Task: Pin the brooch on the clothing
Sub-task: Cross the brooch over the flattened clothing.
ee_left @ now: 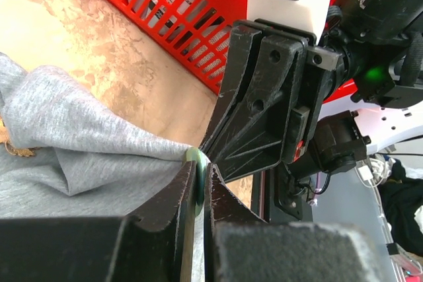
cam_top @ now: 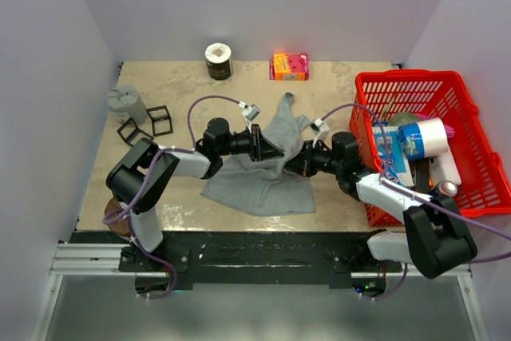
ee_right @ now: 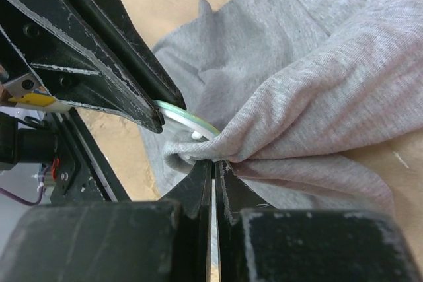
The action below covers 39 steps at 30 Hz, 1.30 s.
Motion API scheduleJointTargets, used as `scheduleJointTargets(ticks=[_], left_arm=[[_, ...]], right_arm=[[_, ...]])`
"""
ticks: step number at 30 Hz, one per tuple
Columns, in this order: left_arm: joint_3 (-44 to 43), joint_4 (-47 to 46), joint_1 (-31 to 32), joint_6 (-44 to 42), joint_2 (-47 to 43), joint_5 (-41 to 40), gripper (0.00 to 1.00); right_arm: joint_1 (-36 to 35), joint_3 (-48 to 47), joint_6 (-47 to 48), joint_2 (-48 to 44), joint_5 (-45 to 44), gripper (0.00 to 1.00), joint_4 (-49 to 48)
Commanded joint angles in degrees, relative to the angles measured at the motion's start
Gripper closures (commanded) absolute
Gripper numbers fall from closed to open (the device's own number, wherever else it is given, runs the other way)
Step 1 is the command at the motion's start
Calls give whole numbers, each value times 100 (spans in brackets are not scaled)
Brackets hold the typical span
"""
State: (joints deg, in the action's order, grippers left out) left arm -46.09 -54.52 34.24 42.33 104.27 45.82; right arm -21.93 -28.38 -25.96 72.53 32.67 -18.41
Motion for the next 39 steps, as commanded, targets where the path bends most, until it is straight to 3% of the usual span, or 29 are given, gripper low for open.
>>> scheduleJointTargets(ticks=[1,39], left_arm=[[-41,-920,65,355,-29,366,100],[398,-1113,637,496,41,-153,100]], right_arm=[[-127,87,-85,112,47,100,-224],[-136,263,-621,-986,-357,100,-716]])
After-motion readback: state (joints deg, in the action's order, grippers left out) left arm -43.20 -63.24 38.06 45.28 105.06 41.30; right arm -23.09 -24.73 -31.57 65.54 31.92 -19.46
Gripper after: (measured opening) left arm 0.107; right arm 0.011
